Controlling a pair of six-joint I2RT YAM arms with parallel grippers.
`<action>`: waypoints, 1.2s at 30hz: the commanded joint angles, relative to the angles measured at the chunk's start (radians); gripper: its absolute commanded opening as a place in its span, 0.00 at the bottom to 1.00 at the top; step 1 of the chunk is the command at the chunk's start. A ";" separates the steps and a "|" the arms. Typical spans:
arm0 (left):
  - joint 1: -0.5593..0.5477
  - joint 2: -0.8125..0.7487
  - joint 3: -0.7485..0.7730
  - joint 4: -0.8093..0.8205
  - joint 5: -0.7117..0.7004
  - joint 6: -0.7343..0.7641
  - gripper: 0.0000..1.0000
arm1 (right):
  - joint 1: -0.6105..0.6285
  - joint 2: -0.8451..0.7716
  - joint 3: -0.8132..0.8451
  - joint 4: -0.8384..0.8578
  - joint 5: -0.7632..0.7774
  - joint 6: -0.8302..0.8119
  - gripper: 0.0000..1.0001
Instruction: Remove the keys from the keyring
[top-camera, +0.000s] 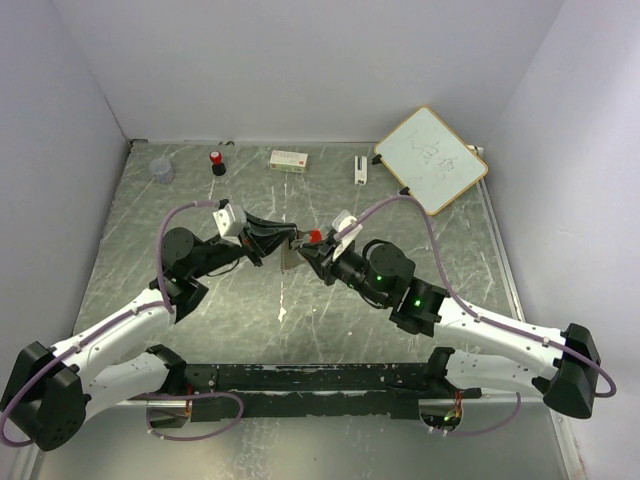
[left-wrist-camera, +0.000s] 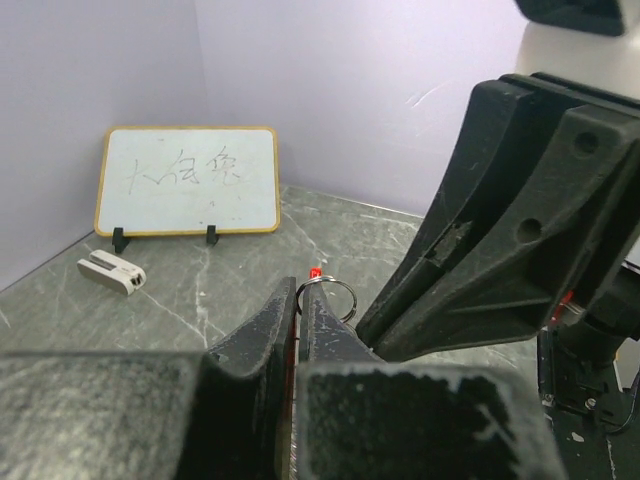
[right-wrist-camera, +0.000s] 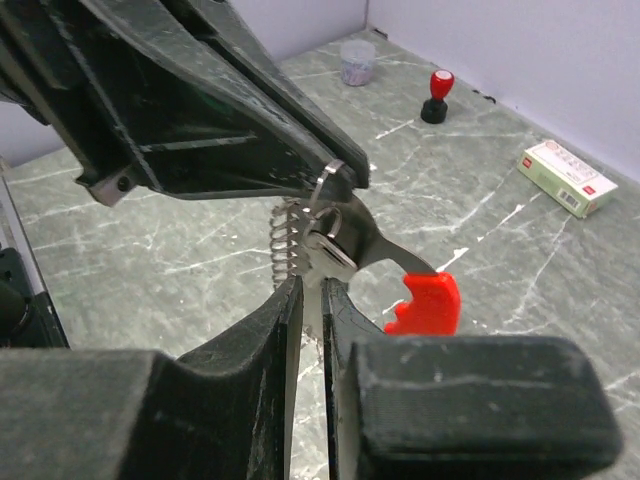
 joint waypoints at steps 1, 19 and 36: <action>-0.010 -0.022 0.040 -0.013 -0.039 0.005 0.07 | 0.038 0.008 0.050 0.057 0.040 -0.057 0.14; -0.015 -0.048 0.032 0.018 -0.038 -0.063 0.07 | 0.064 0.047 0.061 0.081 0.122 -0.109 0.18; -0.016 -0.040 0.001 0.095 -0.063 -0.188 0.07 | 0.082 0.052 0.085 0.091 0.107 -0.122 0.17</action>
